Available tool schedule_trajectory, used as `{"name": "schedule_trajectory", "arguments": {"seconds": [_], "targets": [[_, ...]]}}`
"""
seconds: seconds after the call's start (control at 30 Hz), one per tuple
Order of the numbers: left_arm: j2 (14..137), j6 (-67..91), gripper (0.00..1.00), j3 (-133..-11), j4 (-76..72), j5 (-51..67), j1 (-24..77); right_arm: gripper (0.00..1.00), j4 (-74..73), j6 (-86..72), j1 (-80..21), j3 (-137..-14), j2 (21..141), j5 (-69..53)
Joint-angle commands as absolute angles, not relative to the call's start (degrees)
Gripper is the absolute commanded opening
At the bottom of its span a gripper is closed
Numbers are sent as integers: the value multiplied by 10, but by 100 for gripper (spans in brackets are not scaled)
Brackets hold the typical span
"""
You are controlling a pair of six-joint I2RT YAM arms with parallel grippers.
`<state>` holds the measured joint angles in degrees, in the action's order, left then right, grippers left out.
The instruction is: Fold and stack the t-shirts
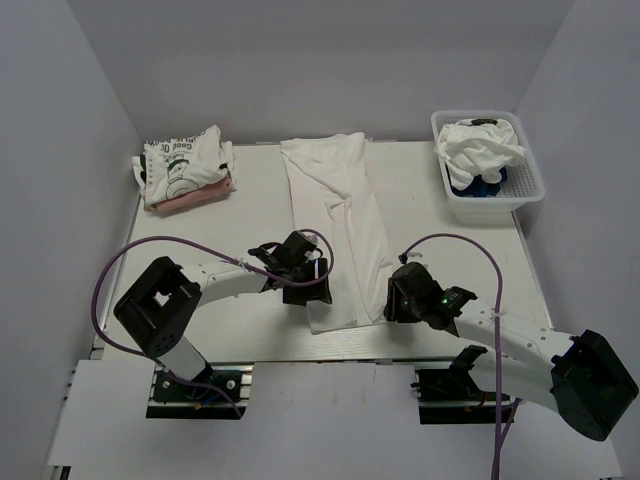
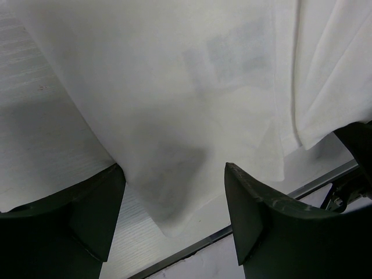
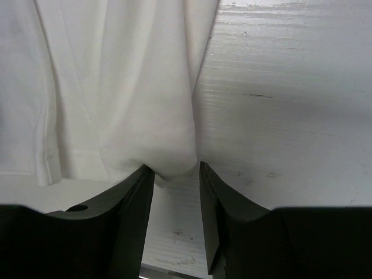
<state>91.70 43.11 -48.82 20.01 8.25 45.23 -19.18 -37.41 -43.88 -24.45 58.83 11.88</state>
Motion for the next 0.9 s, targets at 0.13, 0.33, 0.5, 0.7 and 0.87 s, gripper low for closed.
{"name": "schedule_trajectory", "arguments": {"seconds": [0.13,0.33,0.5,0.7,0.87], "targets": [[942,424,79,-472,226,43,454,37,-157,-383,-433,-239,599,146],[930,424,84,-467,226,43,454,24,-139,-388,-432,-230,610,163],[924,424,88,-467,233,37,454,0,-149,-371,-433,-244,589,154],[918,424,99,-472,239,32,454,0,-368,-409,-436,-313,630,186],[918,424,99,-472,239,32,454,0,-500,-470,-449,-352,700,208]]}}
